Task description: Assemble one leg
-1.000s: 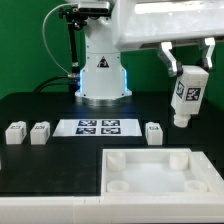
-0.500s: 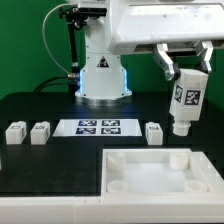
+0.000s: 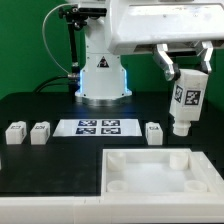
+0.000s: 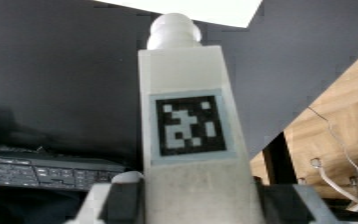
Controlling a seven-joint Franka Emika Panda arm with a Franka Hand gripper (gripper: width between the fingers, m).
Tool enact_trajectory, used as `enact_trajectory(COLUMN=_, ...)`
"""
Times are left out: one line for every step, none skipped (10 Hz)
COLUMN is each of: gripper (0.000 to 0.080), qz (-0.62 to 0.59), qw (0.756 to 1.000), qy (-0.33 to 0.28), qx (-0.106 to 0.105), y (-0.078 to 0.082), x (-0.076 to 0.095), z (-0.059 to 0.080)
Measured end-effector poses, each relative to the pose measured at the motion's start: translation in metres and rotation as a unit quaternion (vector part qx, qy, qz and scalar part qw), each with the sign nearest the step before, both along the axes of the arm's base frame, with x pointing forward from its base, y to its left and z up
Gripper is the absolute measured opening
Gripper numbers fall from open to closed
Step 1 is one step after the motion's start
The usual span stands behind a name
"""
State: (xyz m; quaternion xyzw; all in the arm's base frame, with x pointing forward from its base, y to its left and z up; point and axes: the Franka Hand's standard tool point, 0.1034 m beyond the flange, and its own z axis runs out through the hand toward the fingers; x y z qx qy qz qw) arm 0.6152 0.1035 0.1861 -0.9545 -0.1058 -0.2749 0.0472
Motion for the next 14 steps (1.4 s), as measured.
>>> enact_trajectory(gripper=0.0295, qz=0.002, qw=0.999, qy=-0.034, qx=-0.007, y=-0.006, x=0.006, z=-0.002)
enact_trajectory(gripper=0.0295, qz=0.005, qw=1.0, qy=-0.024, qx=-0.005, y=-0.001, x=0.005, z=-0.012)
enact_trajectory(gripper=0.0295, qz=0.007, qw=1.0, qy=-0.021, qx=-0.001, y=0.003, x=0.011, z=-0.019)
enact_trajectory(gripper=0.0295, qz=0.007, qw=1.0, qy=-0.017, qx=0.003, y=0.007, x=0.014, z=-0.029)
enact_trajectory(gripper=0.0295, qz=0.006, qw=1.0, qy=-0.016, qx=0.004, y=0.007, x=0.014, z=-0.038)
enact_trajectory(gripper=0.0295, qz=0.006, qw=1.0, qy=-0.012, qx=0.005, y=0.009, x=0.013, z=-0.046)
enact_trajectory(gripper=0.0295, qz=0.005, qw=1.0, qy=-0.011, qx=0.007, y=0.011, x=0.015, z=-0.054)
enact_trajectory(gripper=0.0295, qz=0.004, qw=1.0, qy=-0.008, qx=0.009, y=0.011, x=0.018, z=-0.062)
enact_trajectory(gripper=0.0295, qz=0.003, qw=1.0, qy=-0.006, qx=0.01, y=0.011, x=0.019, z=-0.068)
enact_trajectory(gripper=0.0295, qz=0.003, qw=1.0, qy=-0.004, qx=0.011, y=0.012, x=0.02, z=-0.071)
enact_trajectory(gripper=0.0295, qz=0.003, qw=1.0, qy=-0.004, qx=0.012, y=0.013, x=0.022, z=-0.073)
enact_trajectory(gripper=0.0295, qz=0.003, qw=1.0, qy=-0.003, qx=0.012, y=0.014, x=0.022, z=-0.074)
enact_trajectory(gripper=0.0295, qz=0.003, qw=1.0, qy=-0.001, qx=0.012, y=0.014, x=0.021, z=-0.077)
enact_trajectory(gripper=0.0295, qz=0.003, qw=1.0, qy=0.002, qx=0.012, y=0.014, x=0.02, z=-0.081)
